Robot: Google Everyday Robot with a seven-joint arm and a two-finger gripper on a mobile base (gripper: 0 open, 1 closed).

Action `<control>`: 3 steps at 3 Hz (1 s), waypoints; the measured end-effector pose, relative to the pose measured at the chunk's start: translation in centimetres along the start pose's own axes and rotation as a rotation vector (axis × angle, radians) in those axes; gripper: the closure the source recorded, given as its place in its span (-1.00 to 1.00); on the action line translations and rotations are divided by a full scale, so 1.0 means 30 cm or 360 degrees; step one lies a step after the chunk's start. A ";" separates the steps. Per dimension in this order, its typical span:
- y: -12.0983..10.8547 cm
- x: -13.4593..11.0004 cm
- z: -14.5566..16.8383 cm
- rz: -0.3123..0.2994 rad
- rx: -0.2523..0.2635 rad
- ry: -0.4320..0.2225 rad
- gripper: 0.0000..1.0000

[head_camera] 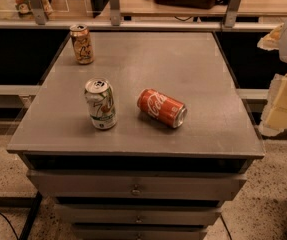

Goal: Place coke can upright

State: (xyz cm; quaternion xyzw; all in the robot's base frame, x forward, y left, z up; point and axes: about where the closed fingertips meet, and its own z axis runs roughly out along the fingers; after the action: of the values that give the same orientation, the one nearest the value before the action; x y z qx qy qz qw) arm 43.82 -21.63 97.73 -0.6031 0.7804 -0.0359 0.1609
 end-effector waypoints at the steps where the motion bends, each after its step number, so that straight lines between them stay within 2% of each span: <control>1: 0.000 0.000 0.000 0.0000 0.0000 0.0000 -1.00; 2: -0.014 -0.044 0.023 -0.0045 -0.0015 0.0000 -1.00; 3: -0.033 -0.152 0.096 -0.0118 -0.0054 0.0023 -1.00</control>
Offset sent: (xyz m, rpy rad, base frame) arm 0.0200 0.0274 -0.0119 -0.0164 0.0366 0.0687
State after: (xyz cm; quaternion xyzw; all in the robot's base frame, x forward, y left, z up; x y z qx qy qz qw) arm 46.61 -17.16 96.22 -0.6340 0.7592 -0.0329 0.1437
